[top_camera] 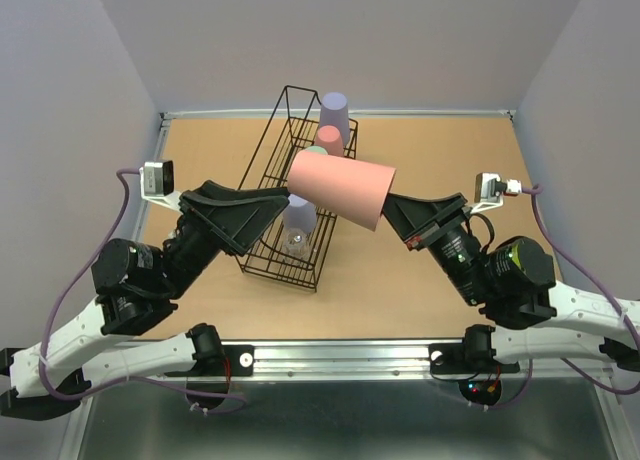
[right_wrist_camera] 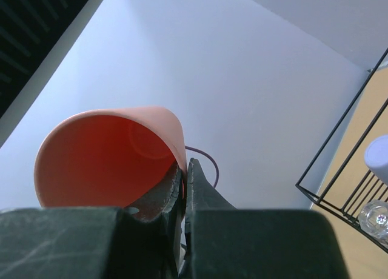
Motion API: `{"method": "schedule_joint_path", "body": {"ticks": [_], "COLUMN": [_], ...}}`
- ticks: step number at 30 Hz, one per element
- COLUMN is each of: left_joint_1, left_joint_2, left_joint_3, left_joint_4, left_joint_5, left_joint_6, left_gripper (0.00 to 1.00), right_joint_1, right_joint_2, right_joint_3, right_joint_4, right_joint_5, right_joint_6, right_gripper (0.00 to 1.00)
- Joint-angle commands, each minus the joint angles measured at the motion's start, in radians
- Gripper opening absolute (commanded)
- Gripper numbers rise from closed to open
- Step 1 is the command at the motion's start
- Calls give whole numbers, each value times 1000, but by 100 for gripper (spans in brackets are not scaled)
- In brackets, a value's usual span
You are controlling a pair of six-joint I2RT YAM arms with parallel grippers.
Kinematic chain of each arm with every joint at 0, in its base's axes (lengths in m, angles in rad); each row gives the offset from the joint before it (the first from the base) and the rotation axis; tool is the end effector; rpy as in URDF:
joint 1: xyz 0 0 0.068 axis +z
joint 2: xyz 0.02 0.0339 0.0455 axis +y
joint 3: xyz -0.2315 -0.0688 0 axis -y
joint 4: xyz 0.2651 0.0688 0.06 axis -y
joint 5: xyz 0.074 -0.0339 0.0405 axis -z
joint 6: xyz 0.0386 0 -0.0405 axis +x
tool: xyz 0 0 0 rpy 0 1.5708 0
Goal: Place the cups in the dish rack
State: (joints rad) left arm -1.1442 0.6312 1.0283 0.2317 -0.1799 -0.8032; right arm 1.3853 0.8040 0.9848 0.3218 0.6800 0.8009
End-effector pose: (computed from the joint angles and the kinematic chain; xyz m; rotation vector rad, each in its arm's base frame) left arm 0.0663 -0.1291 0.4738 -0.0053 1.0944 -1.6955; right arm 0.0608 0.1926 0.4370 0.3270 1.2980 1.5381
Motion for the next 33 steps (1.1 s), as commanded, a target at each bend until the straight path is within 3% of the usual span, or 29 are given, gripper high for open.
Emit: {"method": "schedule_joint_path", "body": {"ticks": [1,12,22,33], "left_joint_1": [-5,-5,-5,-5], "left_joint_2": [22,97,74,88], "left_joint_3": [-8,33,-34,-30], "left_joint_4": [179,92,271,293], "left_joint_5": [30,-41,-7,16], "left_joint_6": [-19,-21,-21,-27], "left_gripper": [85,85,88,89], "right_joint_1": [1,0,1,1], "right_joint_2": [4,-2,7,50], "right_joint_3": [28,23,3,17], "right_joint_4": [68,71,68,68], "right_joint_5": [-23,-88,-111,-134], "right_joint_6": [-8,27,53,70], "right_gripper": [0,0,0,0]}}
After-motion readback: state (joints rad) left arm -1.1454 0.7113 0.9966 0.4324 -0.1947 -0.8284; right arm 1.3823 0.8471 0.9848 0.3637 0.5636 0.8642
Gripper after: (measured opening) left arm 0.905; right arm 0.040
